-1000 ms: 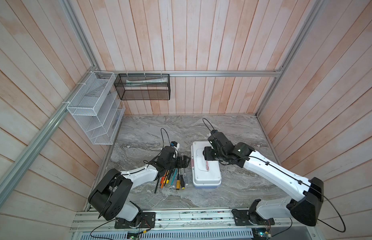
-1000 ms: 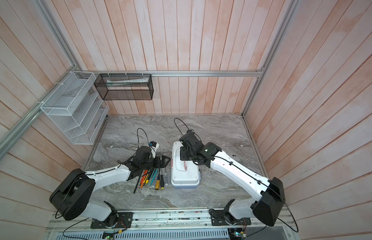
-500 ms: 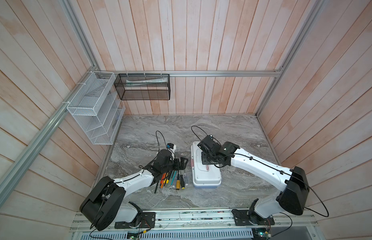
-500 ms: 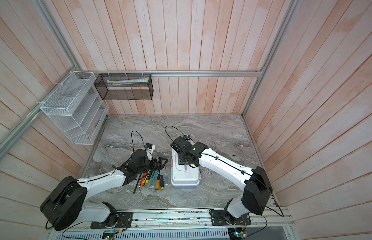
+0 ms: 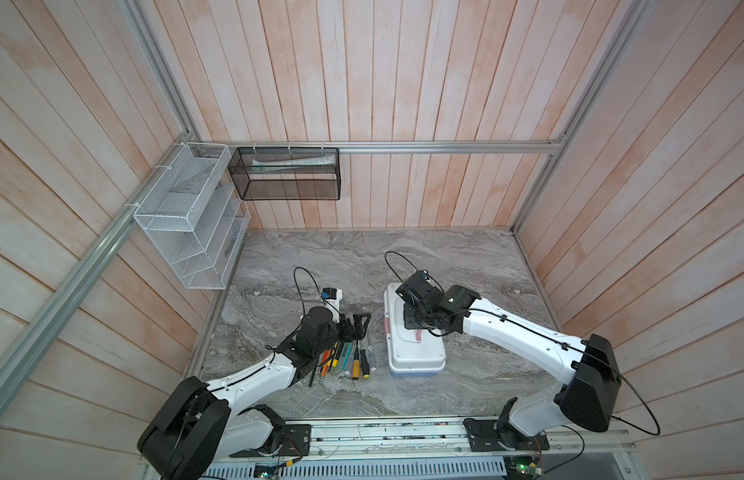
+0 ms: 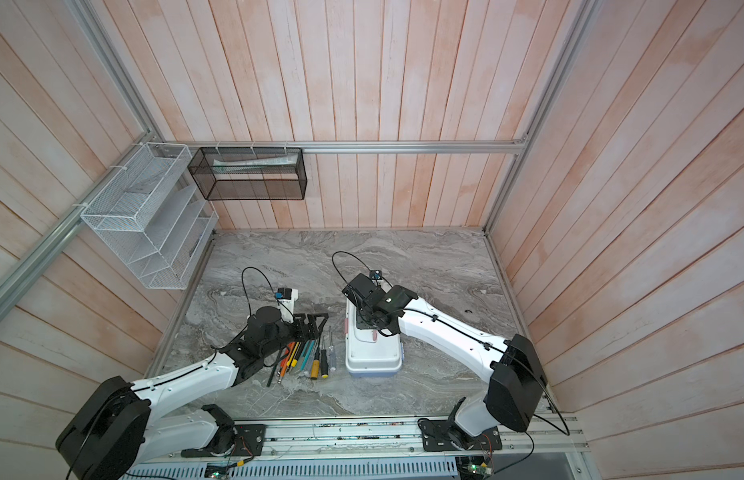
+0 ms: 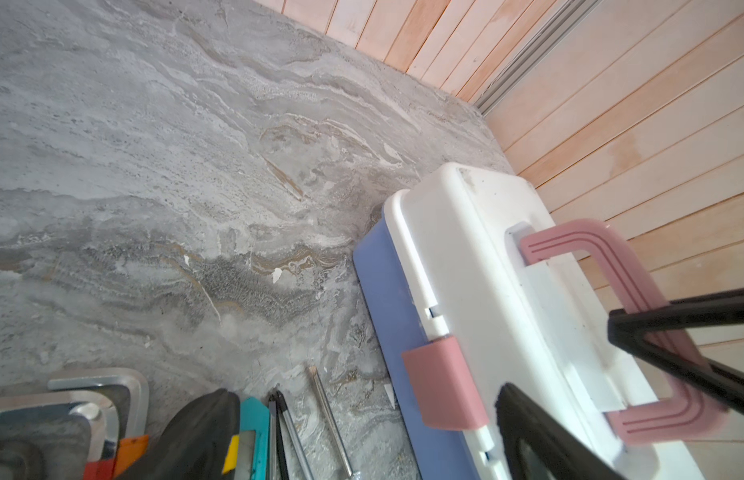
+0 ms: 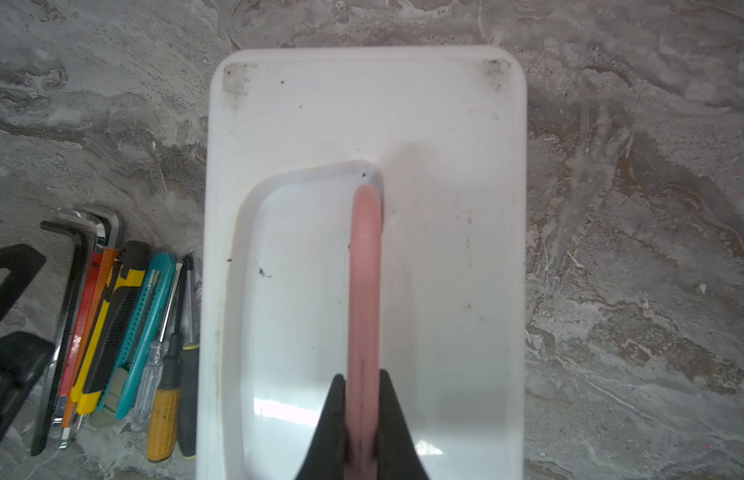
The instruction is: Pack the tool kit
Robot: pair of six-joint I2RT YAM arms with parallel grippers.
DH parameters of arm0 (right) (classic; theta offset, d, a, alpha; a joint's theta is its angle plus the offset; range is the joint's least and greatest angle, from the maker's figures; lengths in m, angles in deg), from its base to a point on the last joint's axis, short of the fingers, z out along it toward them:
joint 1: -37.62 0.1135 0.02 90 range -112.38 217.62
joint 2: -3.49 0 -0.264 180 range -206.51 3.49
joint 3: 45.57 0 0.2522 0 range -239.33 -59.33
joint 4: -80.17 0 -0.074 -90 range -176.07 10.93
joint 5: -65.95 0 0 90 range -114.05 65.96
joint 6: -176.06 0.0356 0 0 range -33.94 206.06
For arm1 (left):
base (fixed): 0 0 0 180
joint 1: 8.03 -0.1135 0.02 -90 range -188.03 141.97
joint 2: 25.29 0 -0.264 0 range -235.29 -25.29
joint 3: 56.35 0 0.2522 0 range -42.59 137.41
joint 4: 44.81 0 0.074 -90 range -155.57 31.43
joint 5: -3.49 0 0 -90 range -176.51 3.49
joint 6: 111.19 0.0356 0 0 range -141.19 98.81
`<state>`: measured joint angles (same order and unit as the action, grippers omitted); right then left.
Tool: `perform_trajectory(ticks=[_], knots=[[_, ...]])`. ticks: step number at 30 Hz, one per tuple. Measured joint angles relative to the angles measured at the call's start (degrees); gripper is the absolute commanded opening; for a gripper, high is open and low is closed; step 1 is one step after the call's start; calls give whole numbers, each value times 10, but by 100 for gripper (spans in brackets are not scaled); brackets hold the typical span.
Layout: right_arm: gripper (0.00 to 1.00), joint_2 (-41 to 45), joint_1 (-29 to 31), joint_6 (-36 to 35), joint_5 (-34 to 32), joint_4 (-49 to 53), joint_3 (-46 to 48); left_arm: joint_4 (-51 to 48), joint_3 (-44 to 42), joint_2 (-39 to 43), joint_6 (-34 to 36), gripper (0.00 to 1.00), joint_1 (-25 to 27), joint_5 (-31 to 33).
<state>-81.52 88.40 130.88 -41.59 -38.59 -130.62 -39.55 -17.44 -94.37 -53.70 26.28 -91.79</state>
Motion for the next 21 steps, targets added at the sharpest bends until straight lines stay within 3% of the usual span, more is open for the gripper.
perform_trajectory(ticks=[14, 18, 21], knots=[[0, 64, -15, -34, 46, -75, 50, 3, 0, 7, 13, 100, -18, -34], [0, 83, -23, -47, 91, -149, 77, -2, 5, 23, 19, 100, -26, -50], [0, 131, -60, -45, 164, -230, 151, -20, 22, 27, 28, 100, -26, -63]])
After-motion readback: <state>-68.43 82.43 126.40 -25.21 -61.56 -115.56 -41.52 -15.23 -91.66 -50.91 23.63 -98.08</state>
